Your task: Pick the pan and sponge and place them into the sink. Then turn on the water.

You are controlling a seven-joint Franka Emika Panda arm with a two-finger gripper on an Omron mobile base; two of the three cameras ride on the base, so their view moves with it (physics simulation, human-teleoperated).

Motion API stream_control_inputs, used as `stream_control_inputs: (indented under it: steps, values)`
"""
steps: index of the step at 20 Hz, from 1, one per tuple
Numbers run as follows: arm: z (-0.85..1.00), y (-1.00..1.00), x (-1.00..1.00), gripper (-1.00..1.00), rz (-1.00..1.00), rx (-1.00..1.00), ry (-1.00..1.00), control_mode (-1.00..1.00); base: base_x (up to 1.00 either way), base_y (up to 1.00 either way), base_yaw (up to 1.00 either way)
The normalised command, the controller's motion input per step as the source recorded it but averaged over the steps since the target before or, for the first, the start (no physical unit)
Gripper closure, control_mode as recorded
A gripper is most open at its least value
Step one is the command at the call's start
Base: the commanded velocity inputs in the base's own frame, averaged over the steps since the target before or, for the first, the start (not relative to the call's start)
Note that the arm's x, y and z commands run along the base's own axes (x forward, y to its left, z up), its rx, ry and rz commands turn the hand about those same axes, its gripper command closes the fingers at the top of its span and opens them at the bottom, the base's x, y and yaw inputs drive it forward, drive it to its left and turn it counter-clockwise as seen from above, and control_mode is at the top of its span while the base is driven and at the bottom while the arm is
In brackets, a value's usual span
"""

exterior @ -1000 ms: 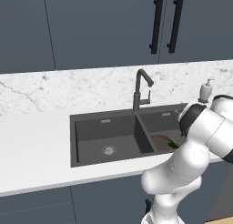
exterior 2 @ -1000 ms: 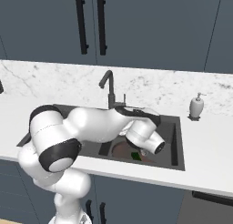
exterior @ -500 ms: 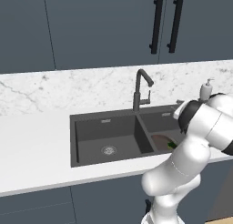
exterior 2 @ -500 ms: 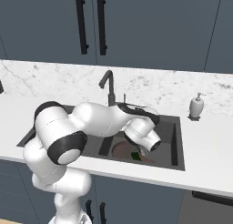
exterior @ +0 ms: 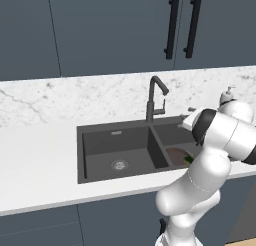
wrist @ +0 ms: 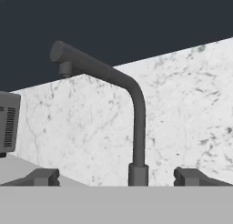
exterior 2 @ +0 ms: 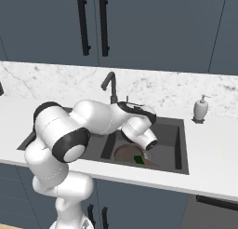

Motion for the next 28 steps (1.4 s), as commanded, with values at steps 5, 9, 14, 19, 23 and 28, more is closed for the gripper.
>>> stream_control_inputs:
  steps: [5, 9, 14, 19, 23, 28]
  values:
    - [0.0, 0.12, 0.41, -1.0, 0.0, -0.05, 0.0, -1.0, 0.0, 0.0, 0.0]
    - [0.0, 0.01, 0.56, -1.0, 0.0, -0.02, 0.06, -1.0, 0.0, 0.0, 0.0]
    - [0.0, 0.0, 0.44, -1.0, 0.0, -0.01, 0.04, -1.0, 0.0, 0.0, 0.0]
    - [-0.08, 0.0, 0.11, -1.0, 0.0, 0.0, -0.01, -1.0, 0.0, 0.0, 0.0]
    - [-0.17, 0.02, 0.14, -1.0, 0.0, 0.0, -0.01, -1.0, 0.0, 0.0, 0.0]
    - [-0.2, 0.02, 0.3, -1.0, 0.0, 0.0, 0.0, -1.0, 0.0, 0.0, 0.0]
